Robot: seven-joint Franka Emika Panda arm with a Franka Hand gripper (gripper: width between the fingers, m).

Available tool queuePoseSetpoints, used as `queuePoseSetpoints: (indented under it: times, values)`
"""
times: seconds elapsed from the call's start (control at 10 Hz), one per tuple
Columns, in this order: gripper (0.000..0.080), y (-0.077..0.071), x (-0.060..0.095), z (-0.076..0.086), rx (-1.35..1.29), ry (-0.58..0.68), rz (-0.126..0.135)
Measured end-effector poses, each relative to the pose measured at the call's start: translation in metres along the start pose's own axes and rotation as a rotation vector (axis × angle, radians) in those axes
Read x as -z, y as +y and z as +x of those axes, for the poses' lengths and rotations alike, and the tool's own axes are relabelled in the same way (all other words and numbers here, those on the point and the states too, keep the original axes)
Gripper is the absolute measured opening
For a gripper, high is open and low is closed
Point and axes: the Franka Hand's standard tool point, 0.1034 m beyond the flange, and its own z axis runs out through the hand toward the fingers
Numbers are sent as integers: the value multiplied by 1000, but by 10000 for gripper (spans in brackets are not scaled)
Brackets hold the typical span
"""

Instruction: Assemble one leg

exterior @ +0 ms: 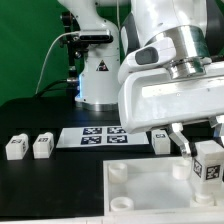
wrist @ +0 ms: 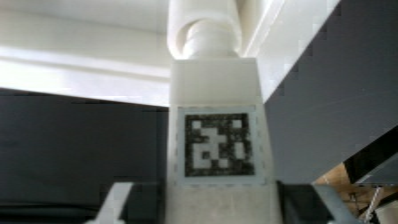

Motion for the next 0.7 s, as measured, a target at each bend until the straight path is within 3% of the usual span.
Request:
queuePoseSetpoints:
  times: [0.3, 0.7]
  values:
    - [293, 2, -6, -8, 0, -3, -2]
    - [293, 7, -8, -7, 9, 5, -6]
